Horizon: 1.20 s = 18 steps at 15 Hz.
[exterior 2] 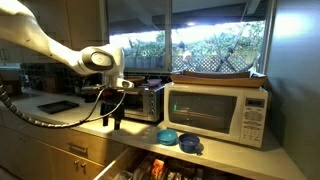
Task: Pick up the purple bowl and put it in the blue mug
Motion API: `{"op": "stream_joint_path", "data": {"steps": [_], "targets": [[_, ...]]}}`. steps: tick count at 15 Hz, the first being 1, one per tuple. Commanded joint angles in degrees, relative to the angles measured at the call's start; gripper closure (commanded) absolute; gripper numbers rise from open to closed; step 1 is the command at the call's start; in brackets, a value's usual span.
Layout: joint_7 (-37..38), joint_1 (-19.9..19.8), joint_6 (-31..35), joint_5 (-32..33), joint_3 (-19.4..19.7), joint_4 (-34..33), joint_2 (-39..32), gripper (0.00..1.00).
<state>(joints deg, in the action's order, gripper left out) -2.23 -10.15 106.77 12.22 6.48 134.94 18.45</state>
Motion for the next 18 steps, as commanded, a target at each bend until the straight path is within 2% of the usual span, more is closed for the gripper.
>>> {"op": "stream_joint_path", "data": {"steps": [1, 4, 7, 8, 11, 15, 16, 18], "targets": [[0.15, 0.58, -0.12, 0.14, 0.53, -0.07, 0.01, 0.0], [0.15, 0.58, -0.12, 0.14, 0.53, -0.07, 0.01, 0.0], [5.36, 2.53, 6.88, -7.16, -0.55, -3.1, -0.96, 0.0], [7.23, 3.52, 8.98, -7.94, -2.03, -5.06, -1.03, 0.0], [10.05, 5.74, 15.34, -8.05, -5.43, -9.48, -0.27, 0.0], [13.87, 7.13, 22.75, -4.18, -9.99, -17.2, -0.59, 0.0], [12.04, 7.26, 19.98, -5.79, -9.01, -15.08, 0.04, 0.0], [12.41, 7.59, 20.14, -5.66, -9.52, -16.32, 0.07, 0.0]]}}
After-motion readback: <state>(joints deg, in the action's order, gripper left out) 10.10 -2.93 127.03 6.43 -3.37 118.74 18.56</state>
